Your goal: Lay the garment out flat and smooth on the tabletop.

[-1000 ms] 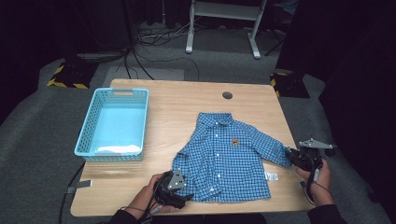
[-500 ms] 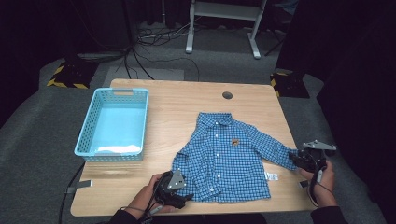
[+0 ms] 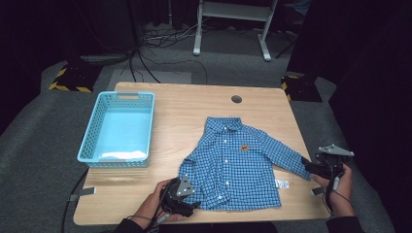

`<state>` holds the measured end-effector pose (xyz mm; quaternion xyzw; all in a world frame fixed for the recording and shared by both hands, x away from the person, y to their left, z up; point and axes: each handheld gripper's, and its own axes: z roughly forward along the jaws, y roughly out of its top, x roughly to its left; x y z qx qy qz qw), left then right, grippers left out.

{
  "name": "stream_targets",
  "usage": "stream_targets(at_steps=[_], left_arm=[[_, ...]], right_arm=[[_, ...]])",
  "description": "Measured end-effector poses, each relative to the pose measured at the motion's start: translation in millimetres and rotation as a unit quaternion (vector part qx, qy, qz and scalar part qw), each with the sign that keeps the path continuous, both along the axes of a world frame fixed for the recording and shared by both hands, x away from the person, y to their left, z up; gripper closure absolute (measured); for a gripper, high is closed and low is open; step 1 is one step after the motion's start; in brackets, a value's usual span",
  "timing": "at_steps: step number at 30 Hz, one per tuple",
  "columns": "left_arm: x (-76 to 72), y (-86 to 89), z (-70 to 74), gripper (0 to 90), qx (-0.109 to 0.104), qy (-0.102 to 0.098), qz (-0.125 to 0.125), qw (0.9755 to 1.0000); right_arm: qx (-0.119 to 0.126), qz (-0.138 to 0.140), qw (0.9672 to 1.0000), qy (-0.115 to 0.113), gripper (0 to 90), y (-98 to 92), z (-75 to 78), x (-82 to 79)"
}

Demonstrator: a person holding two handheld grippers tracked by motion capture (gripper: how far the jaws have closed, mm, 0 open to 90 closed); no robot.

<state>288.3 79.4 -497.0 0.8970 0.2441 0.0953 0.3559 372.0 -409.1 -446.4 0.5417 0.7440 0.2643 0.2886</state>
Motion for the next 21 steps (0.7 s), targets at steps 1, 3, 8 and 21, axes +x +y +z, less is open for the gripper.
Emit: stream_targets(at_steps=[1, 3, 8, 21], left_arm=[[0.0, -0.8, 0.4, 26.7, 0.002, 0.002, 0.003, 1.0000], [0.0, -2.2, 1.4, 25.7, 0.004, 0.001, -0.002, 1.0000], [-1.3, -9.1, 9.5, 25.1, -0.008, -0.007, -0.015, 0.9998], [-2.0, -62.8, 23.2, 29.6, 0.014, -0.020, -0.094, 0.9952]], right_arm=[[-0.001, 0.006, 1.0000, 0.001, 37.8, 1.9, 0.0, -0.2], [-0.002, 0.017, 0.9999, -0.001, 36.7, 6.5, 0.0, -0.5], [-0.001, 0.042, 0.9991, -0.003, 33.5, 19.4, 0.6, -1.4], [-0.024, 0.121, 0.9924, 0.010, 31.1, 57.8, -7.3, -3.0]])
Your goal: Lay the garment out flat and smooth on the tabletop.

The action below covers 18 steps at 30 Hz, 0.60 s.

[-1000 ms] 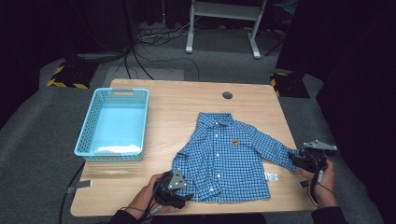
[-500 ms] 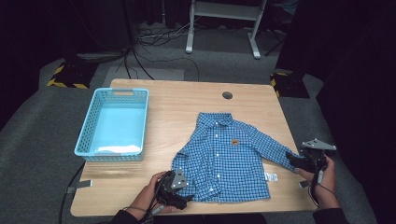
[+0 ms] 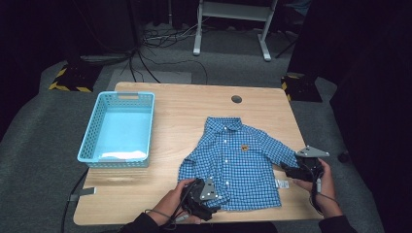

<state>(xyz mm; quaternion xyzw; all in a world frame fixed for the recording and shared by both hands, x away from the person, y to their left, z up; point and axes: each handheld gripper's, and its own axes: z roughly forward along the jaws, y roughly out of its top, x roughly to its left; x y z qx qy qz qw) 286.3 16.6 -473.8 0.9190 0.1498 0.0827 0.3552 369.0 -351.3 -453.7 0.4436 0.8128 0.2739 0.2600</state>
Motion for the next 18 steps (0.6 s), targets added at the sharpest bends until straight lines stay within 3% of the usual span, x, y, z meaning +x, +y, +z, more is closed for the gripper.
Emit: stream_targets(at_steps=[10, 12, 14, 18], left_arm=[[10.8, -30.0, -3.4, 31.7, 0.022, 0.007, -0.005, 0.9997], [14.2, -34.7, -4.0, 40.0, 0.031, 0.010, -0.009, 0.9994], [16.1, -38.9, -6.4, 40.3, 0.032, 0.013, -0.008, 0.9994], [17.2, -43.6, -9.1, 50.1, 0.043, 0.004, -0.011, 0.9990]], right_arm=[[-0.002, 0.032, 0.9995, 0.010, 30.5, 9.8, -8.2, -1.2], [0.004, 0.039, 0.9992, 0.013, 30.6, 11.1, -9.9, -1.1], [0.009, 0.046, 0.9988, 0.015, 30.6, 11.8, -12.8, -0.4], [0.008, 0.051, 0.9984, 0.025, 30.6, 12.1, -19.2, 1.4]])
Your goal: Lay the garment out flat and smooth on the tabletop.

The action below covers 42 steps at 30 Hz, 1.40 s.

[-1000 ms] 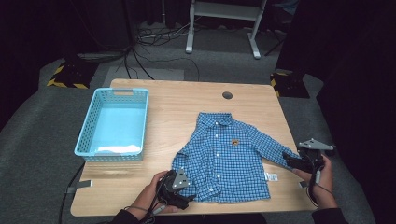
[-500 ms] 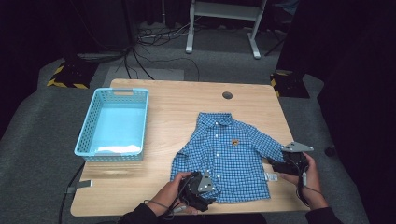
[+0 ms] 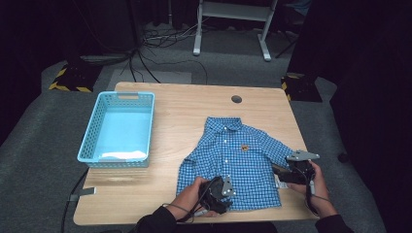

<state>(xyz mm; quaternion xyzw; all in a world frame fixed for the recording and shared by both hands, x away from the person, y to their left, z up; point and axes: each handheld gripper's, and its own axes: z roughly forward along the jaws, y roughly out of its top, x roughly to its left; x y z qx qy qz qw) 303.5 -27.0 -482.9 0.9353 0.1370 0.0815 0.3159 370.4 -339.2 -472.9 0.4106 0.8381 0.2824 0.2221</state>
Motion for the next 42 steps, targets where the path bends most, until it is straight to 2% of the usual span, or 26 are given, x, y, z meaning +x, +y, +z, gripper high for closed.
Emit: stream_targets(at_steps=[6, 9, 13, 16, 17, 19, 24, 30, 42], left_arm=[[1.4, 1.8, 1.8, 65.1, 0.001, -0.012, -0.007, 0.9999], [1.9, 3.7, 3.7, 68.9, -0.005, -0.015, -0.006, 0.9999], [2.3, 5.5, 6.8, 75.8, -0.005, -0.014, -0.007, 0.9999], [2.6, 6.5, 7.8, 77.5, -0.004, -0.014, -0.004, 0.9999], [2.7, 7.2, 8.1, 81.5, -0.012, -0.011, -0.006, 0.9998], [2.9, 7.8, 9.8, 84.9, -0.011, -0.012, -0.009, 0.9998], [4.3, 10.4, 10.8, 86.7, -0.009, -0.013, -0.008, 0.9998], [4.6, 15.0, 16.1, 87.7, -0.021, -0.023, -0.003, 0.9995], [10.1, 32.4, 26.5, 87.9, -0.040, -0.033, 0.025, 0.9983]], right_arm=[[-0.003, 0.005, 1.0000, 0.003, 30.6, 0.7, -3.1, 0.9], [-0.007, 0.008, 0.9999, 0.005, 30.6, 2.0, -4.4, 0.9], [-0.008, 0.013, 0.9999, 0.005, 30.6, 3.1, -5.6, 0.9], [-0.010, 0.015, 0.9998, 0.007, 30.5, 3.8, -6.4, 0.9], [-0.011, 0.016, 0.9998, 0.007, 30.5, 3.9, -6.6, 1.0], [-0.011, 0.016, 0.9998, 0.008, 30.4, 4.0, -6.9, 1.1], [-0.014, 0.018, 0.9997, 0.009, 30.3, 4.8, -8.5, 1.1], [-0.019, 0.025, 0.9994, 0.011, 30.2, 7.1, -9.7, 0.6], [-0.020, 0.031, 0.9992, 0.012, 30.2, 7.3, -9.8, -0.1]])
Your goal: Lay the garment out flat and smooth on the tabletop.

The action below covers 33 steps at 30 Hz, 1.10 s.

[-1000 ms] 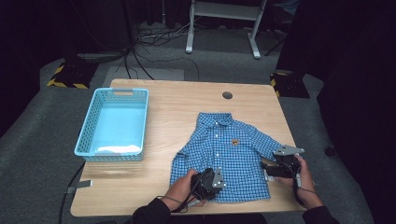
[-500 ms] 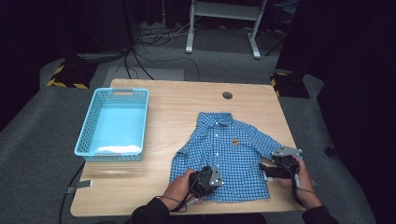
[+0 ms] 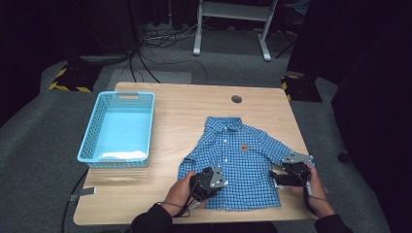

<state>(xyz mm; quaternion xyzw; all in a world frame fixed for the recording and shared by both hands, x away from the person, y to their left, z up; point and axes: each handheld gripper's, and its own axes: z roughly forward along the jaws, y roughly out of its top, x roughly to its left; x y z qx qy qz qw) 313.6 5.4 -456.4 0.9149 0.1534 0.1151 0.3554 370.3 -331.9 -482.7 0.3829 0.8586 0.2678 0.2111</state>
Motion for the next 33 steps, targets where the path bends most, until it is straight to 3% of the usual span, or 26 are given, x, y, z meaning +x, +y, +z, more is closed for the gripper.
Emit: stream_targets(at_steps=[2, 5, 12, 19, 26, 33], left_arm=[[0.8, 2.1, 0.8, 87.9, -0.007, 0.002, 0.008, 0.9999], [2.4, 6.8, 1.9, 87.9, -0.001, 0.001, 0.012, 0.9999], [6.5, 28.5, 4.0, 87.9, 0.000, 0.004, 0.035, 0.9994], [8.6, 52.2, 2.2, 88.0, 0.002, 0.003, 0.069, 0.9976], [7.1, 68.4, -3.5, 88.0, 0.011, 0.004, 0.080, 0.9967], [1.7, 93.3, -7.0, 88.0, 0.001, 0.005, 0.112, 0.9937]], right_arm=[[-0.003, 0.002, 1.0000, 0.001, 30.0, 0.6, -0.9, -0.2], [-0.002, 0.002, 1.0000, 0.001, 29.9, 0.6, -1.0, -0.2], [0.015, 0.000, 0.9999, 0.006, 29.8, -3.4, -2.9, 0.3], [0.024, -0.004, 0.9996, 0.012, 29.5, -4.9, -3.5, 1.0], [0.025, -0.007, 0.9996, 0.013, 29.2, -5.3, -3.7, 1.3], [0.024, -0.008, 0.9996, 0.013, 29.3, -5.0, -3.5, 1.1]])
